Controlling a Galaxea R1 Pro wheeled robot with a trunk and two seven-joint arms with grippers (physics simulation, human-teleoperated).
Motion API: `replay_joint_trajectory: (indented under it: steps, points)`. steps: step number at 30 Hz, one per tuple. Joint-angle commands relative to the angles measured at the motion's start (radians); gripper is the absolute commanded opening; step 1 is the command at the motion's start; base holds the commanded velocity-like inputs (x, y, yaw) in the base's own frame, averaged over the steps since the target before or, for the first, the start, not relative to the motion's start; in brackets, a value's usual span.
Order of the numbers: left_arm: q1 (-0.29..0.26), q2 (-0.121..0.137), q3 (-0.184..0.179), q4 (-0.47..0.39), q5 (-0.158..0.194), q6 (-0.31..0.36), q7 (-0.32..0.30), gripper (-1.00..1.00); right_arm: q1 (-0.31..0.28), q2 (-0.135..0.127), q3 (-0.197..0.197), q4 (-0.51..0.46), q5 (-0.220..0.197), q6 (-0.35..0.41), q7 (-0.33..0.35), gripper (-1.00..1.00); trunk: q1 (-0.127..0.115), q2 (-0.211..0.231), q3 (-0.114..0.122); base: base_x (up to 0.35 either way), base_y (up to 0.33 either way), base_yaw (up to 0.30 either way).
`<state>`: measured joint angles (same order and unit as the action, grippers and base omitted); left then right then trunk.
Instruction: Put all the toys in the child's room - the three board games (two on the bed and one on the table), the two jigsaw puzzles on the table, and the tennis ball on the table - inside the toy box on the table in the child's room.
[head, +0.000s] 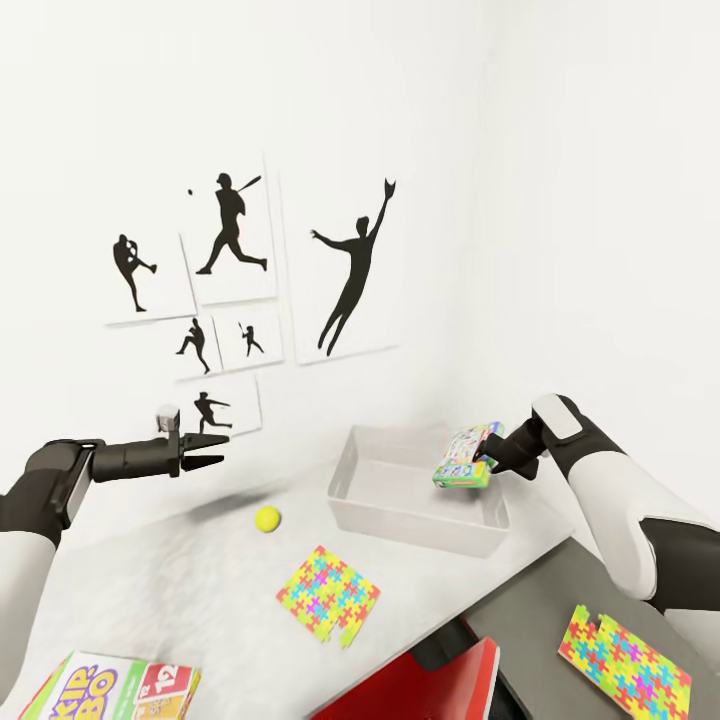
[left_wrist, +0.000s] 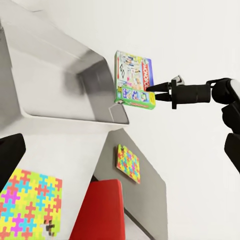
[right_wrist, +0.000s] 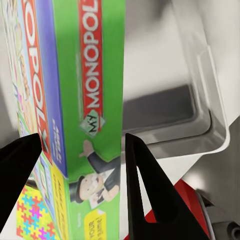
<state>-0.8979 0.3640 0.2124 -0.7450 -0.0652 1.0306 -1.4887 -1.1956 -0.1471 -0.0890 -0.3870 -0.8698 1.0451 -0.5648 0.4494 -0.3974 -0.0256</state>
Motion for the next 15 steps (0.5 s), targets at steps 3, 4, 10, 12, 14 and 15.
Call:
replay_joint_trajectory:
  steps: [3, 4, 10, 12, 14, 15]
  points:
    - [-0.001, 0.000, 0.002, -0.001, -0.007, 0.011, -0.007, 1.00, -0.001, 0.001, -0.004, -0.001, -0.009, 0.002, -0.010, -1.00, 0.001, -0.003, -0.007, 0.000, 0.000, 0.000]
    - [-0.001, 0.000, 0.002, -0.001, -0.005, 0.011, -0.008, 1.00, -0.002, 0.001, -0.005, -0.001, -0.009, 0.002, -0.010, -1.00, 0.001, -0.003, -0.009, 0.000, 0.000, 0.000]
    - [-0.001, 0.000, 0.002, -0.002, -0.002, 0.010, -0.015, 1.00, -0.002, 0.002, -0.005, -0.001, -0.009, 0.002, -0.010, -1.00, 0.001, -0.003, -0.019, 0.000, 0.000, 0.000]
    - [-0.001, -0.001, 0.004, -0.002, -0.001, 0.010, -0.016, 1.00, -0.002, 0.003, -0.005, -0.001, -0.009, 0.002, -0.010, -1.00, 0.001, -0.003, -0.022, 0.000, 0.000, 0.000]
    - [-0.001, -0.002, 0.006, -0.002, 0.001, 0.010, -0.016, 1.00, -0.002, 0.004, -0.005, -0.001, -0.009, 0.002, -0.010, -1.00, 0.001, -0.003, -0.025, 0.000, 0.000, 0.000]
    - [-0.001, -0.002, 0.007, -0.001, 0.001, 0.011, -0.016, 1.00, -0.002, 0.004, -0.005, -0.001, -0.009, 0.002, -0.010, -1.00, 0.001, -0.003, -0.027, 0.000, 0.000, 0.000]
